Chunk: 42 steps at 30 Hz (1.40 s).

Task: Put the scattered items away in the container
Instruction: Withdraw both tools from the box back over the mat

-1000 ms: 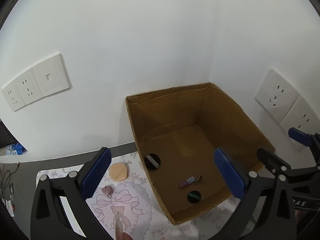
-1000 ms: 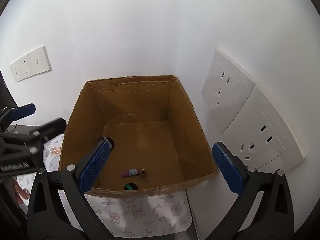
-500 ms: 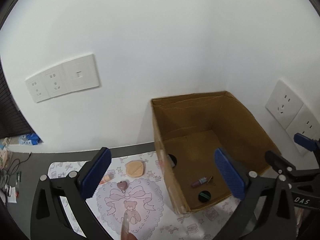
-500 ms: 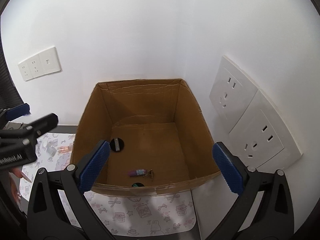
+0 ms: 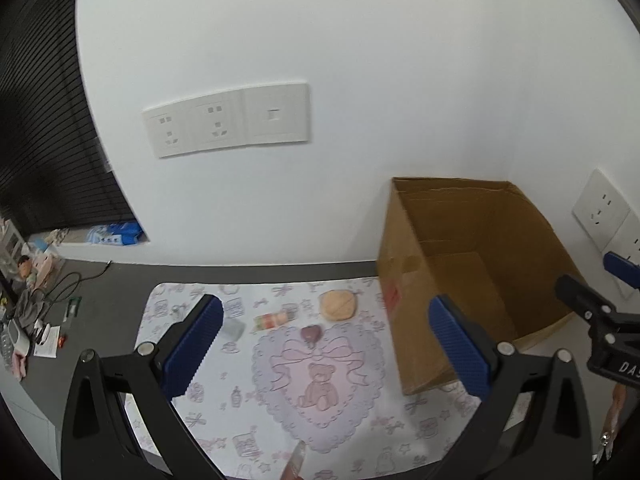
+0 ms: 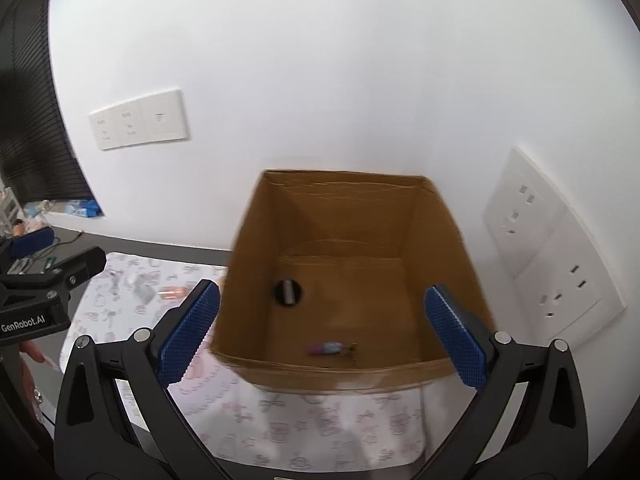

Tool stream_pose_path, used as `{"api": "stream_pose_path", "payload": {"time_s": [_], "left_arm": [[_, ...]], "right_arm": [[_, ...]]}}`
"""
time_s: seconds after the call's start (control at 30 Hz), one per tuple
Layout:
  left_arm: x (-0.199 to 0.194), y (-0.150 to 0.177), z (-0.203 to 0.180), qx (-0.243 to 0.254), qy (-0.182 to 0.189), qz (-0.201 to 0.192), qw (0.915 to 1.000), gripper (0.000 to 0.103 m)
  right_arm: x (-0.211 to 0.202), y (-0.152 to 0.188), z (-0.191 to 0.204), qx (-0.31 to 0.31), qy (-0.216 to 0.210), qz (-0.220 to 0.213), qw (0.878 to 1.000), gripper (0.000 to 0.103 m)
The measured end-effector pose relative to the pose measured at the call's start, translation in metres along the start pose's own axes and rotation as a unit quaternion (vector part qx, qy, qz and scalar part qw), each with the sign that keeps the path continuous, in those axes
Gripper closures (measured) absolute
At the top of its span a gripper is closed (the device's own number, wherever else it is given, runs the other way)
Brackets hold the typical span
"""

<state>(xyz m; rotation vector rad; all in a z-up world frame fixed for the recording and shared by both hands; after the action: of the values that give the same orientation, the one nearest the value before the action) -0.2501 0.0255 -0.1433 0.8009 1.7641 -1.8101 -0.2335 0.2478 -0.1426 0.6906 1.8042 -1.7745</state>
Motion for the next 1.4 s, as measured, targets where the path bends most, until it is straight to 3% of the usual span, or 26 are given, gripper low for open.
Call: {"api": "stream_pose_path", "payload": {"time_s": [0.27, 0.5, 0.67, 0.87, 1.4], "left_arm": [[-0.016, 0.011, 0.081, -0.036, 0.009, -0.005, 0.9993, 0.001], [-0.027, 0.015, 0.152, -0.028, 0.011, -0.008, 0.9995, 0.001], [-0.033, 0.018, 0.183, -0.018, 0.005, -0.010, 0.9998, 0.001], [-0.029, 0.021, 0.194, -0.006, 0.003, -0.013, 0.9999, 0.001], [0.041, 0.057, 0.192, 0.012, 0.005, 0.046, 0.9988, 0.001]], "right_arm": [[-0.013, -0.004, 0.072, -0.018, -0.014, -0.012, 1.000, 0.000], [-0.019, 0.001, 0.134, -0.001, -0.009, -0.015, 1.000, 0.000], [-0.020, 0.007, 0.176, -0.005, -0.011, -0.010, 1.000, 0.000], [-0.020, 0.006, 0.207, -0.020, -0.014, -0.006, 1.000, 0.000], [0.030, 0.022, 0.224, -0.035, -0.021, 0.022, 0.999, 0.000]]}}
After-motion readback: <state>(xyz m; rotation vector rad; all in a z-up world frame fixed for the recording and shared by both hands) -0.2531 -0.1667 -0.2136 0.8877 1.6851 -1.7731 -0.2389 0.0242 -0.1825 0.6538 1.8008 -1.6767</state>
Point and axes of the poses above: each gripper's, at about its wrist camera, not at the fingertips, and x roughly the way its jaws point, z to its left, y to its underside, the point moved 10 cm from there along x, roughly the way its jaws point
